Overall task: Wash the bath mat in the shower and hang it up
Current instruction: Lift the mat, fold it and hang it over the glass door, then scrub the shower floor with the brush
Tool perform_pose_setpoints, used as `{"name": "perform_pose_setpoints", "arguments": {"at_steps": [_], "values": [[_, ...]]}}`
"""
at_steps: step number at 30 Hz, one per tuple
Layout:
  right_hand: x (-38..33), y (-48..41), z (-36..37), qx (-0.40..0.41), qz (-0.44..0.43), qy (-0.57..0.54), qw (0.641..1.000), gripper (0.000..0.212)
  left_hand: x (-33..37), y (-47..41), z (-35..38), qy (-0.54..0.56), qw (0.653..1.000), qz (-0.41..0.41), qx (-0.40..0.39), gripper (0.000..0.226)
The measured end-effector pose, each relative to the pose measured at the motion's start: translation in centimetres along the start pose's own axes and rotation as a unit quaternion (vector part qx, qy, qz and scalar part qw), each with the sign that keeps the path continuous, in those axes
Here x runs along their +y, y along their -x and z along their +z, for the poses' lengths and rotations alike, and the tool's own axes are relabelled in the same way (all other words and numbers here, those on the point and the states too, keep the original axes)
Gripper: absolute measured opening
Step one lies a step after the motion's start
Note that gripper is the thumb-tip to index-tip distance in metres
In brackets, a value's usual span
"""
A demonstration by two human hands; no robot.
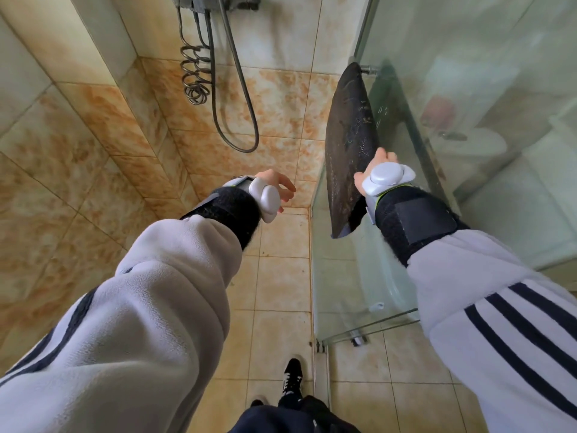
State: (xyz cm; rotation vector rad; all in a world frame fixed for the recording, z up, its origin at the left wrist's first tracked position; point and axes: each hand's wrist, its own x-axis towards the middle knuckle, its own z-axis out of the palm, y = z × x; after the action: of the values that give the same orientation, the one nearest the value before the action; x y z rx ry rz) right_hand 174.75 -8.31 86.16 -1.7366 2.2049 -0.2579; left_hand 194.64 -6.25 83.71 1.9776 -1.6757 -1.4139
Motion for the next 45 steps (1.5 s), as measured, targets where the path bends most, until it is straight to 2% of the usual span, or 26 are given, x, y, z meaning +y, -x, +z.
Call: {"name": "perform_pose_setpoints", "arguments": {"at_steps": [3, 7, 11, 14, 15, 19, 22, 26, 28, 30, 35, 38, 39, 43, 45], "values": [[-0.7, 2.1, 0.6, 0.017, -0.045, 0.013, 0.999, 0.055, -0.9, 1.7, 0.2, -0.019, 1.000, 0.005, -0.006, 0.029], [-0.6, 6.2, 1.7, -0.005, -0.092, -0.011, 0.996, 0.045, -1.4, 3.4, 2.1, -0.045, 0.998, 0.021, -0.043, 0.029], [1.1, 10.7, 2.5, -0.086, -0.079, -0.079, 0.990, 0.034, -1.2, 3.9, 5.2, -0.080, 0.992, 0.032, -0.088, 0.031], [5.7, 13.6, 3.7, -0.204, -0.016, -0.162, 0.965, 0.031, 0.4, 4.4, 10.4, -0.100, 0.981, 0.039, -0.161, 0.033], [6.3, 14.0, 4.5, -0.251, 0.002, -0.170, 0.953, 0.030, 0.3, 4.6, 11.1, -0.101, 0.979, 0.037, -0.171, 0.033], [13.6, 15.8, 5.6, -0.352, 0.091, -0.148, 0.920, 0.032, 1.6, 5.0, 17.0, -0.140, 0.964, 0.046, -0.222, 0.034], [19.1, 16.5, 5.2, -0.370, 0.165, -0.150, 0.902, 0.033, 1.9, 4.7, 20.3, -0.155, 0.959, 0.038, -0.235, 0.035], [24.3, 15.3, 4.9, -0.336, 0.198, -0.170, 0.905, 0.031, 2.3, 4.9, 22.2, -0.144, 0.962, 0.013, -0.233, 0.036], [26.1, 14.3, 4.9, -0.315, 0.204, -0.191, 0.907, 0.027, 2.9, 5.2, 23.0, -0.130, 0.966, 0.012, -0.223, 0.037], [27.2, 12.9, 5.2, -0.299, 0.196, -0.185, 0.915, 0.035, 3.3, 5.0, 23.4, -0.113, 0.972, 0.004, -0.206, 0.038], [28.1, 8.8, 6.3, -0.304, 0.106, -0.183, 0.929, 0.052, 3.5, 4.5, 24.7, -0.036, 0.987, -0.067, -0.142, 0.039], [28.6, 7.1, 8.7, -0.358, 0.009, -0.078, 0.930, 0.055, 2.7, 4.5, 26.2, 0.020, 0.989, -0.117, -0.085, 0.038], [29.2, 7.4, 10.0, -0.363, 0.002, -0.064, 0.930, 0.057, 2.3, 4.7, 26.4, 0.022, 0.988, -0.127, -0.083, 0.037], [28.8, 5.9, 12.9, -0.407, -0.095, 0.045, 0.907, 0.066, -0.3, 5.8, 28.0, 0.130, 0.975, -0.183, 0.010, 0.036], [28.5, 5.7, 14.4, -0.374, -0.113, 0.046, 0.919, 0.065, -1.4, 6.1, 28.4, 0.155, 0.968, -0.193, 0.037, 0.037]]}}
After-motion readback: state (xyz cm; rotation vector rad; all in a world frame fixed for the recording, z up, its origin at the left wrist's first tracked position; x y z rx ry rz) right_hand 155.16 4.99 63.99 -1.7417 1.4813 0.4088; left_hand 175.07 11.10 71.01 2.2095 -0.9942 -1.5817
